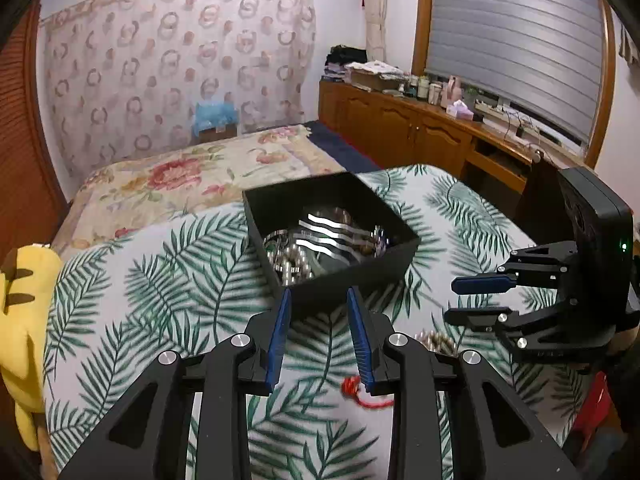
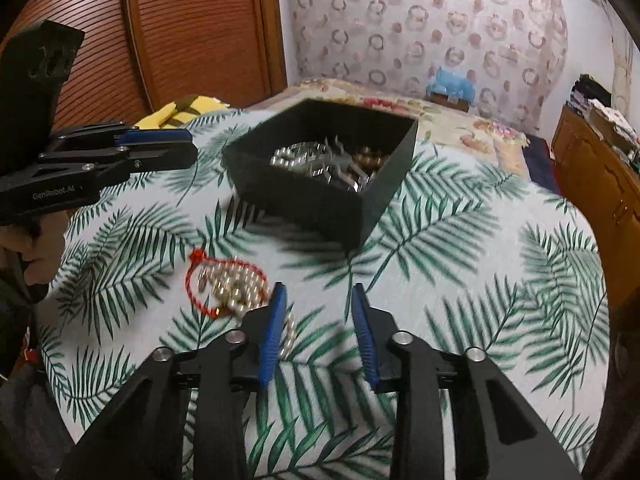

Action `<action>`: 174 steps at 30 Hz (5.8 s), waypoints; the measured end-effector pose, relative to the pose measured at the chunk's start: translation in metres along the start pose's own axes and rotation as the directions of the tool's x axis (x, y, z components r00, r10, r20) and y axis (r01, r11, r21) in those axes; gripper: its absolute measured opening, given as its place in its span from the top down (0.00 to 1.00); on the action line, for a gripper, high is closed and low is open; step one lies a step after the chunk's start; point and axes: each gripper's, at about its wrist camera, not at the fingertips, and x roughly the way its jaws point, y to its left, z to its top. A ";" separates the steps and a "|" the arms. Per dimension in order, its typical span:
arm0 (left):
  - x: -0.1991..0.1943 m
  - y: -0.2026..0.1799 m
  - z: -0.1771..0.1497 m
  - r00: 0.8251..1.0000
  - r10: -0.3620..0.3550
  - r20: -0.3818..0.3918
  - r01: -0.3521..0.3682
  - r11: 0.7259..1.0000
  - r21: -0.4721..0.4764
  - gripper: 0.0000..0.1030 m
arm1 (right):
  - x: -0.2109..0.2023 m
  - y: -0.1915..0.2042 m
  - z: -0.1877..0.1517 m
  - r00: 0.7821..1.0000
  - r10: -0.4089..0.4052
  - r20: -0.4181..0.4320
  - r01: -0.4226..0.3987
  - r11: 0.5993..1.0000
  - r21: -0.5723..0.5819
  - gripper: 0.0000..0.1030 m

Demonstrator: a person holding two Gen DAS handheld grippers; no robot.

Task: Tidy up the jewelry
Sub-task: 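Open the right tool to drop the hair pins into the box while the left drops the chain, then grasp the pearl necklace with the right tool while the left tool grasps the red string bracelet, then lift and carry the pearls with the right tool while the left carries the red bracelet to the box, then open the right tool over the box to drop the pearls while the left drops its jewelry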

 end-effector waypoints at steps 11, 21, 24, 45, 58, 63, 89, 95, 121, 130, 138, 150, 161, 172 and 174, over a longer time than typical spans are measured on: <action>0.001 -0.003 -0.031 0.999 0.004 -0.053 -0.004 1.000 -0.005 0.73 | 0.012 0.011 -0.015 0.999 -0.012 -0.052 0.013 1.000 0.014 0.82; 0.017 -0.006 -0.050 0.993 -0.019 -0.121 0.018 1.000 -0.010 0.73 | 0.012 0.008 -0.018 0.997 -0.073 -0.028 0.074 0.997 0.015 0.95; 0.021 -0.011 -0.051 0.990 -0.036 -0.135 0.036 0.999 -0.005 0.73 | 0.011 0.003 -0.018 0.998 -0.049 -0.026 0.050 0.998 0.036 0.95; 0.031 -0.015 -0.051 0.991 -0.022 -0.135 0.023 1.000 0.007 0.93 | 0.012 0.004 -0.017 0.998 -0.056 -0.024 0.056 0.998 0.031 0.95; -0.028 -0.016 -0.024 0.999 -0.017 0.039 0.018 1.000 -0.016 0.93 | 0.012 0.004 -0.017 0.998 -0.051 -0.023 0.052 0.998 0.035 0.95; -0.042 -0.013 -0.019 0.997 -0.017 0.079 0.019 1.000 -0.024 0.93 | 0.013 0.004 -0.018 0.999 -0.045 -0.022 0.046 0.998 0.040 0.95; -0.054 0.005 -0.010 0.992 0.023 0.127 -0.018 0.999 -0.042 0.93 | -0.062 0.022 0.045 0.981 -0.081 0.176 0.091 0.995 -0.051 0.95; -0.051 0.009 -0.010 0.992 0.028 0.122 -0.023 0.999 -0.049 0.93 | -0.080 0.025 0.063 0.970 -0.094 0.223 0.112 0.991 -0.071 0.95; -0.043 0.010 0.032 0.989 0.047 0.138 -0.046 0.999 -0.014 0.93 | -0.125 0.023 0.160 0.909 -0.158 0.387 0.220 0.968 -0.122 0.95; -0.033 0.010 0.043 0.991 0.050 0.128 -0.049 0.999 -0.008 0.93 | -0.115 0.005 0.185 0.905 -0.151 0.397 0.199 0.977 -0.082 0.95; -0.027 0.008 0.057 0.989 0.049 0.139 -0.049 0.999 0.000 0.93 | -0.100 -0.002 0.192 0.903 -0.181 0.389 0.229 0.970 -0.080 0.95; 0.001 0.013 0.064 0.993 0.058 0.105 -0.056 0.998 -0.020 0.93 | -0.007 -0.021 0.155 0.964 -0.176 0.201 0.189 0.981 -0.045 0.95; 0.037 0.018 0.080 0.995 0.088 0.056 -0.087 0.996 -0.010 0.93 | 0.023 -0.027 0.119 0.985 -0.107 0.132 0.108 0.994 0.005 0.94; 0.050 0.017 0.083 0.993 0.111 0.042 -0.110 0.994 -0.013 0.85 | 0.005 -0.024 0.097 0.986 -0.051 0.159 0.051 0.999 0.006 0.89; 0.048 0.017 0.081 0.992 0.120 0.043 -0.119 0.993 -0.023 0.66 | 0.000 -0.023 0.093 0.985 -0.045 0.168 0.043 0.999 0.012 0.82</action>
